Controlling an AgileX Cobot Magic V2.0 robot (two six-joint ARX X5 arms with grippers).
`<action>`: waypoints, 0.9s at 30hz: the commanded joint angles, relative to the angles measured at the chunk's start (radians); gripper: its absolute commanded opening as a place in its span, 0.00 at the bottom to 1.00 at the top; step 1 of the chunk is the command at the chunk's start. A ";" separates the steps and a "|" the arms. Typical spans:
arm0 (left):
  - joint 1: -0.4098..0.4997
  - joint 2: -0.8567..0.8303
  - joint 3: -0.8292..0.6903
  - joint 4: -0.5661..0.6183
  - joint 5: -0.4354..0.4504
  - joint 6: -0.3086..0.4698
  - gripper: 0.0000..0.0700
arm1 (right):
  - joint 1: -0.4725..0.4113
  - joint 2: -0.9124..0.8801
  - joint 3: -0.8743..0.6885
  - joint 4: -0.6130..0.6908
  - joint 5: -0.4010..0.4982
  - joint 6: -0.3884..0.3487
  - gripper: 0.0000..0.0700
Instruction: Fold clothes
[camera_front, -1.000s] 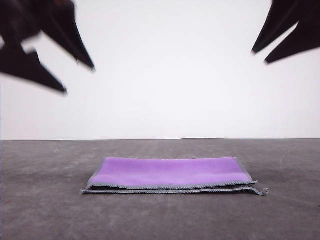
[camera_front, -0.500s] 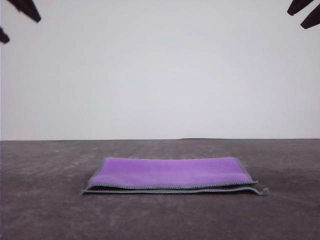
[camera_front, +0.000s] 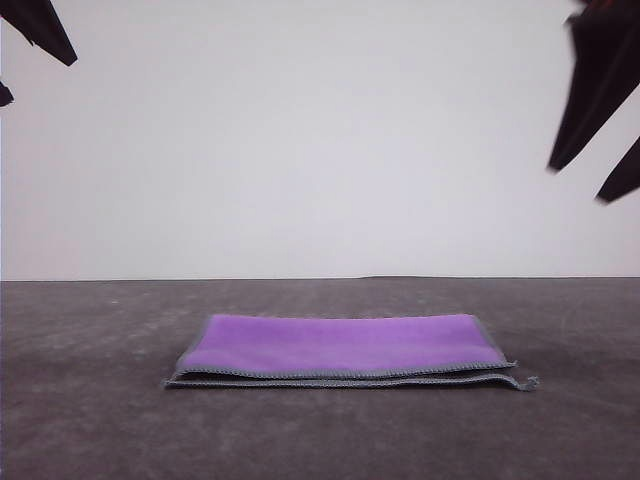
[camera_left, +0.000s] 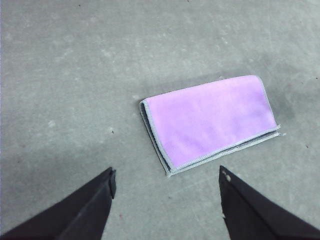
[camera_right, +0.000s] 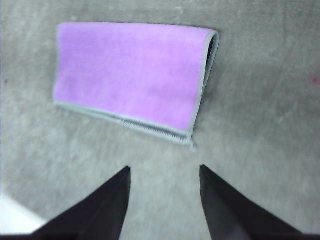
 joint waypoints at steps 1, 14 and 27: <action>-0.004 0.006 0.009 0.014 -0.002 0.015 0.56 | 0.003 0.055 0.005 0.044 -0.005 -0.001 0.41; -0.004 0.006 0.009 0.018 -0.002 0.015 0.56 | -0.004 0.379 0.005 0.331 -0.097 -0.008 0.41; -0.004 0.006 0.009 0.018 -0.002 0.011 0.56 | -0.050 0.533 0.005 0.420 -0.159 -0.076 0.54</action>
